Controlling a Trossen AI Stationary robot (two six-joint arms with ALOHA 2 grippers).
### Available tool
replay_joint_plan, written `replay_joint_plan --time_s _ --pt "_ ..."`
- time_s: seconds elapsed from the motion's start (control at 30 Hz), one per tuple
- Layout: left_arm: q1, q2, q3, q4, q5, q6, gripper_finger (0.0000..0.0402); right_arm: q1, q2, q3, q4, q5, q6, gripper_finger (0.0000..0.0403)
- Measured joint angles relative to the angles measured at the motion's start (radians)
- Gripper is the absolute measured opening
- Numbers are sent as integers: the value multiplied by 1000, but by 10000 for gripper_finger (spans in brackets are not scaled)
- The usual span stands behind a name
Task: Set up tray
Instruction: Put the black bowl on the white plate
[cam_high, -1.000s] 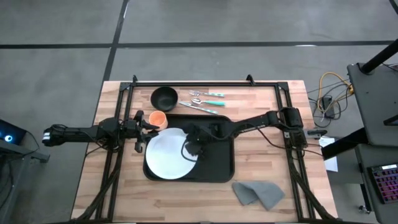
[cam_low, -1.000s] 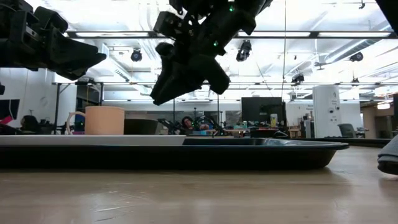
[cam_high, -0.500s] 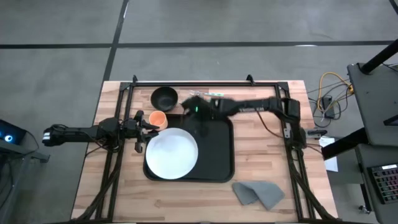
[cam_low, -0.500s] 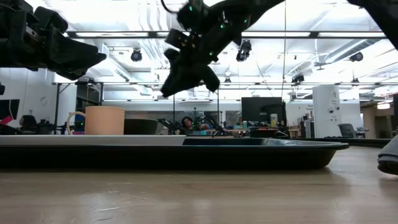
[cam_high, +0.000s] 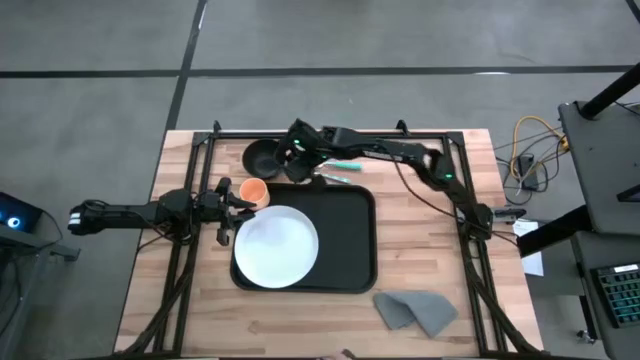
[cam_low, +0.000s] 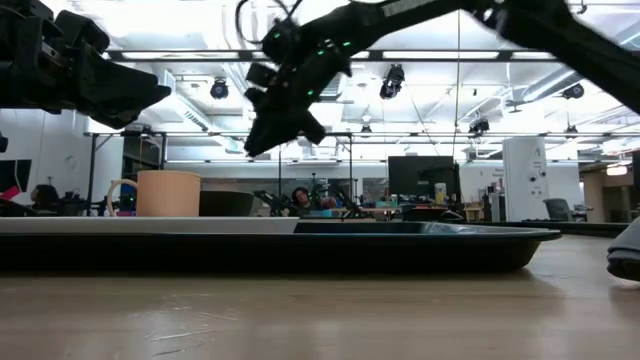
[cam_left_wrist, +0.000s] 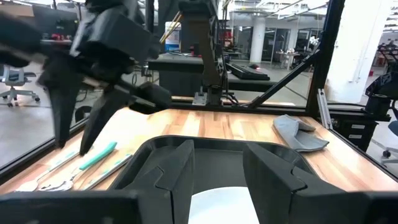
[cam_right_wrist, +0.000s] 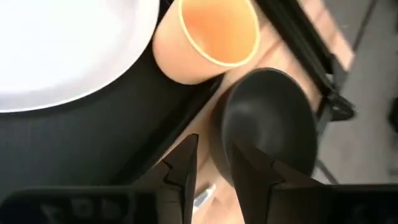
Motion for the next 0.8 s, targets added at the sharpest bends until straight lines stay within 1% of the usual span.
replay_joint_plan --time_s 0.1,0.13,0.2,0.27,0.6,0.8 --pt "0 0 0 0 0 0 118 -13 109 188 -170 4 -51 86" --pt "0 0 0 0 0 0 118 -17 118 187 -162 4 -60 87" --pt "0 1 0 0 1 0 118 -27 95 118 -106 3 -69 86" --pt "0 1 0 -2 1 0 118 -34 81 94 -81 -9 -83 85" --pt "0 1 0 0 0 0 118 -54 72 100 -30 -13 -59 89" --pt "0 3 0 0 0 0 118 -54 89 99 9 -14 -56 82"
